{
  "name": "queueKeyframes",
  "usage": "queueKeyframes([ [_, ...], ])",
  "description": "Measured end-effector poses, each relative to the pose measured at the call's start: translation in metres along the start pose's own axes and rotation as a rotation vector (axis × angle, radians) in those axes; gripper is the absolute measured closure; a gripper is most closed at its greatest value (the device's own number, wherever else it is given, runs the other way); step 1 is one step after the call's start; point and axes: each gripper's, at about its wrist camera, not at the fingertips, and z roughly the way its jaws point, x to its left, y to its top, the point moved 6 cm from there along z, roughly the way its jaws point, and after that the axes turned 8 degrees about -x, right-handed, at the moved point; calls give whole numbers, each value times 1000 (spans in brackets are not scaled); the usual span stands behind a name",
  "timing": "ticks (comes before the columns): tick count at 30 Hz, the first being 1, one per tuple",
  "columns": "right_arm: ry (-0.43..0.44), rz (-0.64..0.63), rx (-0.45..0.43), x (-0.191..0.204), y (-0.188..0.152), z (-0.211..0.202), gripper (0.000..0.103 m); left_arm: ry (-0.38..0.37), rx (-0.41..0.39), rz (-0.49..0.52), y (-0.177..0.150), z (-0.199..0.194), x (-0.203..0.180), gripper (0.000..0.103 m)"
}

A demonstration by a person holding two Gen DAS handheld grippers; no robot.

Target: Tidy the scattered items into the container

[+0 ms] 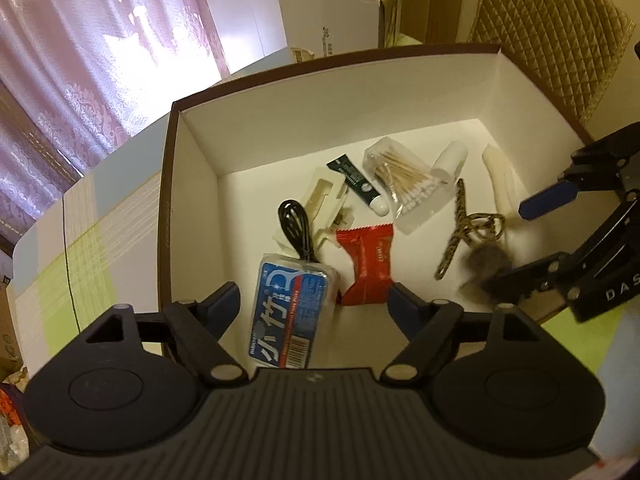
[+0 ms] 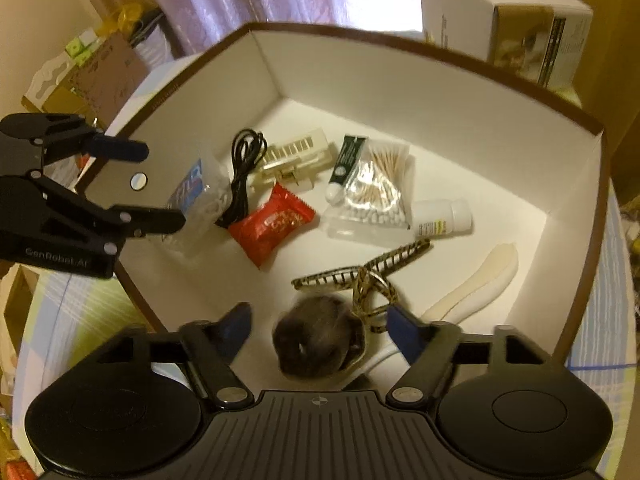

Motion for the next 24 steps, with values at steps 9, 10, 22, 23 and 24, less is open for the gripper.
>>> queueKeyframes([
  [9,-21,28,-63,9,-1,-15,9,4,-33,-38,0,-17,-5,14],
  [10,-26,28,-76,10,-1,-18,6,10,-37,-42,-1,-19,-6,14],
  [22,-195,-12,-239,29,-9,-54,2,100,-145,-71,0,-60,-6,2],
  [23,-207,-12,-250,31,-10,-56,2,110,-155,-69,-1,-63,-7,1],
  [24,-218,-11,-258,33,-11,-58,2,122,-164,-67,-1,-67,-7,1],
])
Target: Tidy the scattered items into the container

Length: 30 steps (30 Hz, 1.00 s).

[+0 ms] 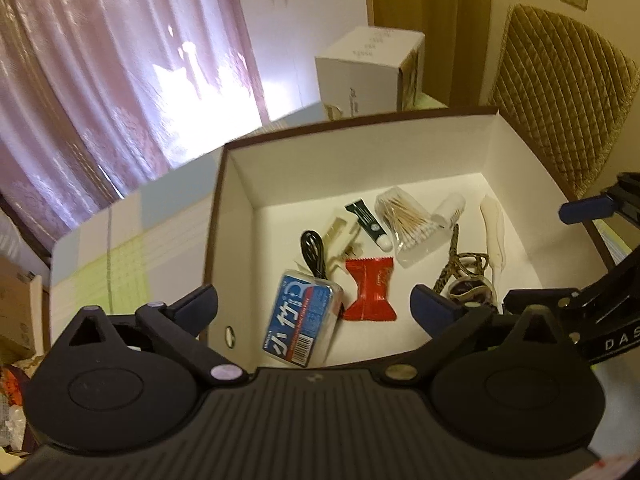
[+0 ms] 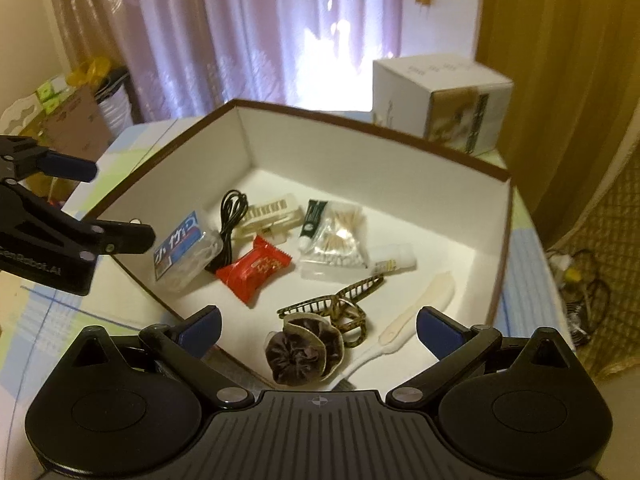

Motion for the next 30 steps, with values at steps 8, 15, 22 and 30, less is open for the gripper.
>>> queueKeyframes([
  [8,-56,21,-61,12,-4,-21,2,36,-52,6,-3,-31,-1,1],
  [15,-96,42,-92,23,-8,-41,2,50,-71,-12,-10,-59,-3,1],
  [22,-115,44,-103,39,-20,-65,2,32,-77,-35,-23,-88,-7,1],
  [30,-132,56,-121,59,-37,-90,2,22,-81,-45,-44,-119,-16,1],
])
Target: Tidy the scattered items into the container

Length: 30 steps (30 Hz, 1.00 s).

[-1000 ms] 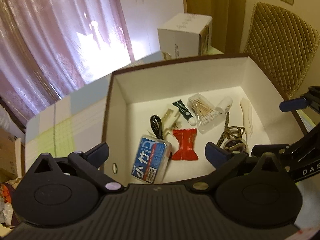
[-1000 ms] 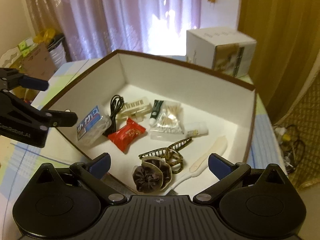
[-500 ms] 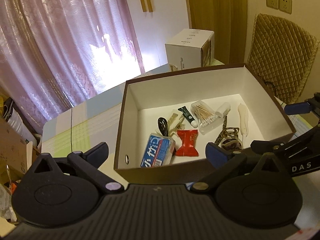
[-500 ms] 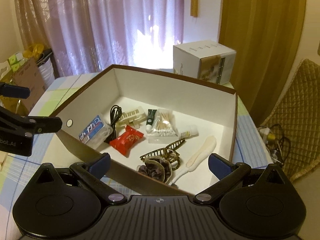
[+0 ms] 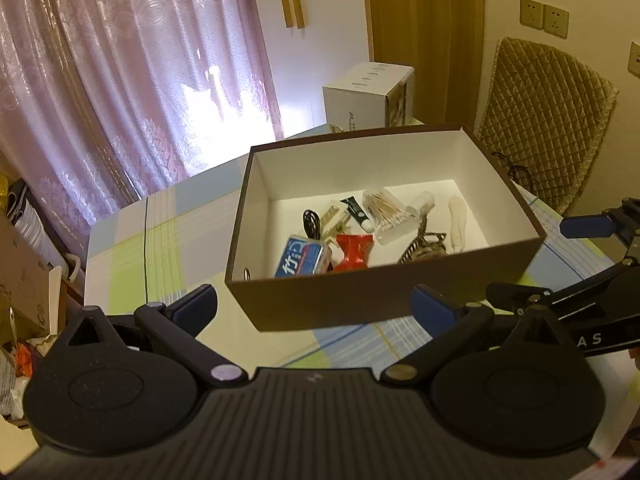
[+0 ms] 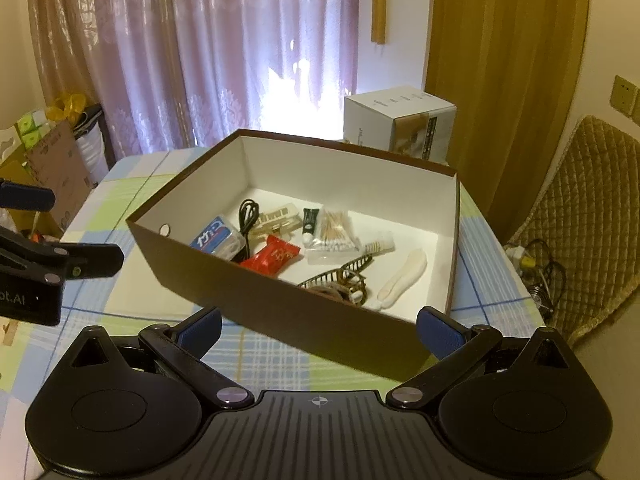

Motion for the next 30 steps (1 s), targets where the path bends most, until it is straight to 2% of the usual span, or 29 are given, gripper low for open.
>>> queueKeyframes([
  [11,-20,6,-30,19,-14,-38,2,-16,-10,-8,-20,-39,-2,1],
  [30,-59,-7,-63,34,-28,-74,2,-29,-13,-8,-45,-72,-7,1],
])
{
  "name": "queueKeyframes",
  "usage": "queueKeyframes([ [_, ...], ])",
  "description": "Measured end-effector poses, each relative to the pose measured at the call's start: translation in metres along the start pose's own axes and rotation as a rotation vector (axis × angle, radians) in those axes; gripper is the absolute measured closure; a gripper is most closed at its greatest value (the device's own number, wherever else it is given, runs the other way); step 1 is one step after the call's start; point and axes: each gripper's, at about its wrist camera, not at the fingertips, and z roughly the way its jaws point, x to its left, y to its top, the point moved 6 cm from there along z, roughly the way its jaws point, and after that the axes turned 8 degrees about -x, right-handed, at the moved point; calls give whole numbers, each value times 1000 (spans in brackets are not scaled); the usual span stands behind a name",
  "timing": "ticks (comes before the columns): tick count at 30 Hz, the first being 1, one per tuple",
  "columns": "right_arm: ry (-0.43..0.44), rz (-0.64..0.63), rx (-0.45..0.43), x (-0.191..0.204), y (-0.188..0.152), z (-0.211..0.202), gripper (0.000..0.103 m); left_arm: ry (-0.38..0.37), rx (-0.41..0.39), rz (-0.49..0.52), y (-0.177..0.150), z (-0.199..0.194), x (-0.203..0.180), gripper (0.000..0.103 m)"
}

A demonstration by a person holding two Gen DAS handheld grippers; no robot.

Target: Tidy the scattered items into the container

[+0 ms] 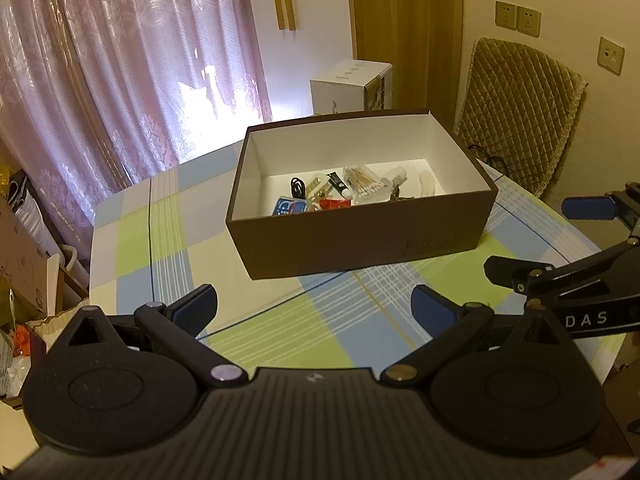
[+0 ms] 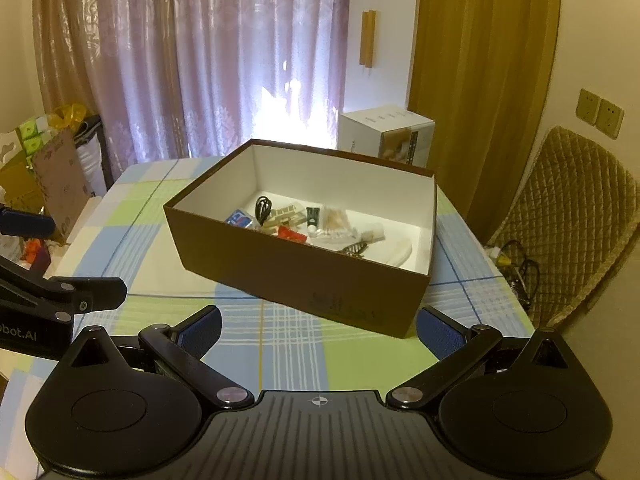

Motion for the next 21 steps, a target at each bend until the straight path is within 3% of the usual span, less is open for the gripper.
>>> queueKeyframes([
  [21,-23,-25,-13,11,-13,-14,2,-5,-8,-1,-16,-14,-2,1],
])
